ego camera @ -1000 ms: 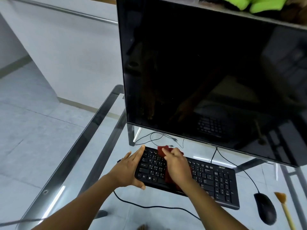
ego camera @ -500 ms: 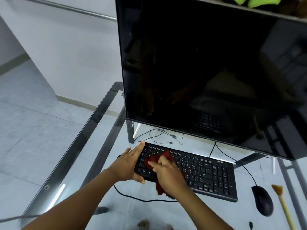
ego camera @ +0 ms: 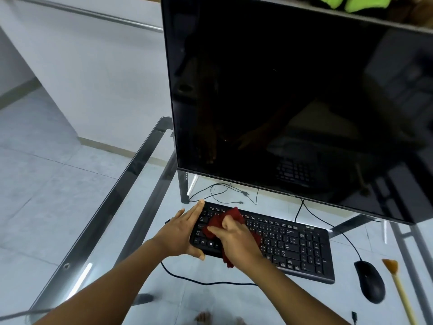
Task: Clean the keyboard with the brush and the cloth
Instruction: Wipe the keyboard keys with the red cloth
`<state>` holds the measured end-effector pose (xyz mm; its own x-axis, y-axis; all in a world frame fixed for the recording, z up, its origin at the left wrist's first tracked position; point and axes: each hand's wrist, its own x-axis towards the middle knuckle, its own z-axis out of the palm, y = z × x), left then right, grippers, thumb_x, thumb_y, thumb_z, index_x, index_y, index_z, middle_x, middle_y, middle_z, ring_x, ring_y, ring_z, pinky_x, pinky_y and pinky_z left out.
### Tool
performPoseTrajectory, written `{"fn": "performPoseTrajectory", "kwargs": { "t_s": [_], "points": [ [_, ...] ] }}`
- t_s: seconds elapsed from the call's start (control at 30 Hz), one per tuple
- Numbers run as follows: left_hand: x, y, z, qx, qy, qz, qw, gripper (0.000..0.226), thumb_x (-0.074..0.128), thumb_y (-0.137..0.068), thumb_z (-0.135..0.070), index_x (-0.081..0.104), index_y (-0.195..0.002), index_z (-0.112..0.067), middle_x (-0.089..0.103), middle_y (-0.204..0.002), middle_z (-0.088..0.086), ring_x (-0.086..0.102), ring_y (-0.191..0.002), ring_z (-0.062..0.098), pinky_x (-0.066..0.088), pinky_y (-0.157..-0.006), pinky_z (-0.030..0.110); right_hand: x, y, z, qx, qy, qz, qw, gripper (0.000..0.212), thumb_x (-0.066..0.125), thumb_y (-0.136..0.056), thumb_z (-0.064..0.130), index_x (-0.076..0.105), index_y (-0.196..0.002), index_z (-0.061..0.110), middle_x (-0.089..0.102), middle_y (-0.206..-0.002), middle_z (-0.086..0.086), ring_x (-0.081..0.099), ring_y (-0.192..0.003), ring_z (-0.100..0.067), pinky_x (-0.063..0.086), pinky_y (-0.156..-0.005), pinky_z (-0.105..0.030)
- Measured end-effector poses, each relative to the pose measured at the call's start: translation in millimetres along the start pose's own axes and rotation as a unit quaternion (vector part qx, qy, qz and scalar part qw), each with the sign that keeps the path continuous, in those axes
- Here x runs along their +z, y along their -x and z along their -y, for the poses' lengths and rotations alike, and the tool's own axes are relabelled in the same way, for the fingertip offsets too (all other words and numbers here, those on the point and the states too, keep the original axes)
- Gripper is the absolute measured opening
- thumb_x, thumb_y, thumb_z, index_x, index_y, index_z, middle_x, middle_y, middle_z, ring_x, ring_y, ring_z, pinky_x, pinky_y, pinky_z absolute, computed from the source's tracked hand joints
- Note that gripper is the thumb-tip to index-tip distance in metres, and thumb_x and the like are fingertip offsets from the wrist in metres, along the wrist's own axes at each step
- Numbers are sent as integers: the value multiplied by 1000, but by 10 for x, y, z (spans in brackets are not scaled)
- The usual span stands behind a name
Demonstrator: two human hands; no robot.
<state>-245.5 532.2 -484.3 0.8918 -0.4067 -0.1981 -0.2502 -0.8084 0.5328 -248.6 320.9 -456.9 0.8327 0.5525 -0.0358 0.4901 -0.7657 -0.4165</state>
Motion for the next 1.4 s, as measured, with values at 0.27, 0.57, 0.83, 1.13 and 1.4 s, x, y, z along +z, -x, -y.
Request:
{"fn": "performPoseTrajectory", "kwargs": {
  "t_s": [0.27, 0.57, 0.83, 1.13, 1.4],
  "points": [
    [-17, -10, -14, -9, 6, 7, 1000, 145, 69, -50, -80, -24, -148, -25, 5, -161, -7, 11, -146, 7, 2, -121, 37, -222, -6, -297, 154, 19, -81, 984, 39, 52, -97, 17, 53, -134, 27, 55, -101, 2, 53, -79, -13, 50, -71, -27],
    [-6, -3, 4, -4, -5, -3, 1000, 147, 57, -44, -90, -25, -147, -25, 5, -161, -6, 12, -146, 8, 3, -121, 35, 89, 269, -19, 6, -8, 19, 1000, 39, 55, -93, 31, 44, -127, 47, 42, -88, 9, 49, -82, -17, 35, -65, -26],
    [-20, -17, 4, 10, -20, -3, 1000, 145, 55, -47, -91, -22, -148, -22, -4, -161, -5, -3, -147, 7, 0, -121, 37, 116, 545, -133, 29, 49, -17, 998, 70, 86, -58, 11, 63, -118, 40, 31, -77, 9, 48, -64, -10, 34, -64, -26],
    [-11, -16, 17, 13, -47, -5, 999, 147, 62, -48, -88, -14, -151, -17, -6, -161, -4, -8, -146, 8, -5, -119, 33, -58, 699, -285, -23, 72, 21, 997, 62, 77, -74, 20, 55, -124, 49, 46, -83, 9, 51, -73, -10, 32, -65, -24],
    [-43, -27, -20, 4, -47, -1, 999, 148, 50, -42, -94, -18, -149, -18, -6, -161, -4, -10, -146, 7, -9, -118, 30, -33, 884, -401, 14, 82, 5, 997, 68, 87, -63, 15, 63, -119, 44, 48, -80, 8, 53, -71, -10, 34, -63, -23]
  ]
}}
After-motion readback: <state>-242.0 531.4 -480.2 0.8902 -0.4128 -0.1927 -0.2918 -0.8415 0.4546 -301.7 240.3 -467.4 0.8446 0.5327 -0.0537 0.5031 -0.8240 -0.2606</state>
